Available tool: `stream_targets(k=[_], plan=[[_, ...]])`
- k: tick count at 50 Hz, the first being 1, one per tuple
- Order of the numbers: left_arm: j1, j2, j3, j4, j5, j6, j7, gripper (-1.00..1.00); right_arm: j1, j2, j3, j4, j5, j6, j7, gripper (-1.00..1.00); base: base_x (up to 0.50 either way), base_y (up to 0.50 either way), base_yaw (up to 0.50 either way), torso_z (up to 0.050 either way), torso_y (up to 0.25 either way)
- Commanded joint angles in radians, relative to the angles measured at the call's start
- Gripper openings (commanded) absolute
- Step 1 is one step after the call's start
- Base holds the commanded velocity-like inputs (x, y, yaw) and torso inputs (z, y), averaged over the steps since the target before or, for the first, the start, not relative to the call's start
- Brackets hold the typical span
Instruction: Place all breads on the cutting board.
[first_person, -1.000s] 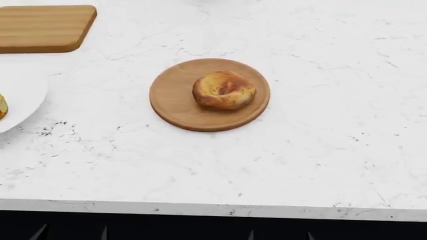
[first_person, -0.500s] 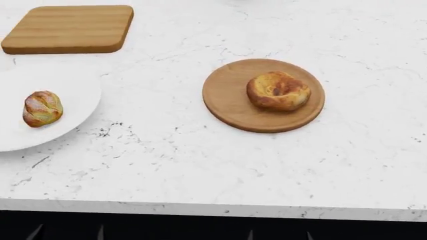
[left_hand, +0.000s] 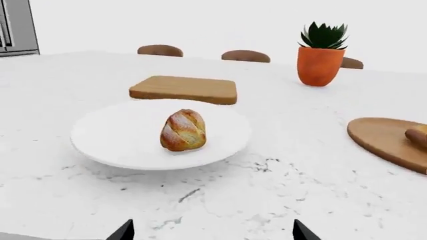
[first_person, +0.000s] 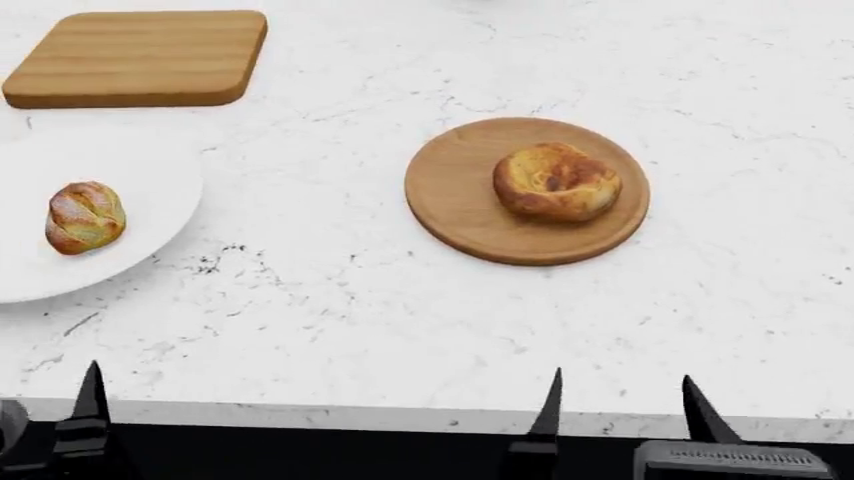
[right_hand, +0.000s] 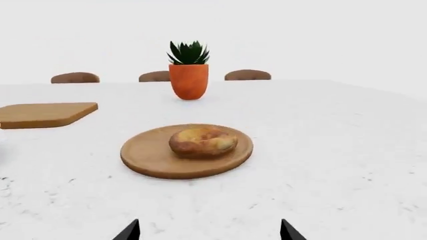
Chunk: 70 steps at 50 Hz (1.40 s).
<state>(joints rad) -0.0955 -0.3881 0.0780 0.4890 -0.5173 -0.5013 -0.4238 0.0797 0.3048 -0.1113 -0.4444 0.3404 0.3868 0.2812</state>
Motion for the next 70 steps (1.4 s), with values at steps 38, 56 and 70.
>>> stream_targets(k=[38,56,70], plan=[[-0.654,-0.536,-0.458,0.351,-1.414,-0.603,-0.745,1.0,0.816,0.264,0.524,-0.514,1.142,1.091,0.638,1.0,0.15,0.0,0.0,0.0,0.0],[-0.625,-0.534,-0.48,0.353,-1.398,-0.602,-0.738,1.0,0.745,0.272,0.492,-0.534,1.07,1.036,0.567,1.0,0.5,0.06,0.0,0.0,0.0],[-0.638,-0.536,-0.457,0.354,-1.392,-0.597,-0.743,1.0,0.748,0.301,0.478,-0.518,1.08,1.018,0.586,1.0,0.5,0.01,0.0,0.0,0.002]])
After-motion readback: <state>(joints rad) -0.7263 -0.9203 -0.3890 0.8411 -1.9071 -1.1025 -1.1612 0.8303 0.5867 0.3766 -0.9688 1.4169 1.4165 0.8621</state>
